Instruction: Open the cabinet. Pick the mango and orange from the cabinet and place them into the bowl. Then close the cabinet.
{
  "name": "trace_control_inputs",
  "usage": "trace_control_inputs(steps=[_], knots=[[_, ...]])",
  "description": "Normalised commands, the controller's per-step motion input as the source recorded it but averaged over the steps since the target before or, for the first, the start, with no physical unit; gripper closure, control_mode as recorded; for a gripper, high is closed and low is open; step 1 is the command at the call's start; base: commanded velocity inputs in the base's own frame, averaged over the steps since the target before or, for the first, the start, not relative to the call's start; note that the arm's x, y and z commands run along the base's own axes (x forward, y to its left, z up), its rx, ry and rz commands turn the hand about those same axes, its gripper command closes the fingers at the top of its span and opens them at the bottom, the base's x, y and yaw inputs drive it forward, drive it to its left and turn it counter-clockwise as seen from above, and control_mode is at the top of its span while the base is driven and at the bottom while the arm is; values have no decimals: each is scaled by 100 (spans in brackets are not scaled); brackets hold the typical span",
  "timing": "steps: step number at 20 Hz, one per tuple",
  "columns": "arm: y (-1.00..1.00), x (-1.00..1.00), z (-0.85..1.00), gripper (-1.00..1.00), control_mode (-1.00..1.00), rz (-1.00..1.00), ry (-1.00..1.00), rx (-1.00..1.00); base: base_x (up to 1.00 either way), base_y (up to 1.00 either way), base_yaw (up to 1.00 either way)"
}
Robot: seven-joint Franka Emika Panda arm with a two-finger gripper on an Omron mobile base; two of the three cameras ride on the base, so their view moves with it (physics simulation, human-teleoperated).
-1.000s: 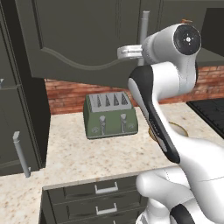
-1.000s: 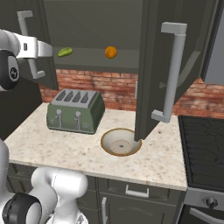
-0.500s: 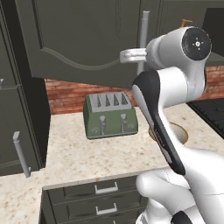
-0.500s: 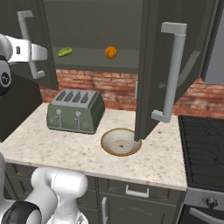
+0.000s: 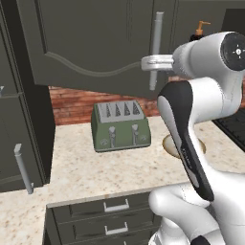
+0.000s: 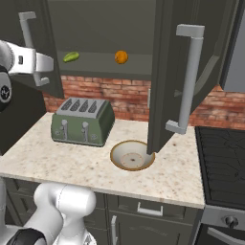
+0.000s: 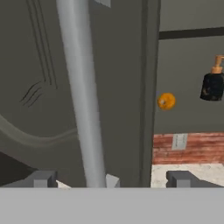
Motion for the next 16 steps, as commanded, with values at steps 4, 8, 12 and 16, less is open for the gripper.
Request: trace_control_inputs(steps=[4,8,12,16], knots=[[-54,0,0,-100,-100,0,0,16,0,0,0],[-50,0,0,-100,-100,0,0,16,0,0,0],[-36,0,0,-100,-100,3,5,13,0,0,0],[-12,9,0,-100,-100,11,6,7,0,0,0]])
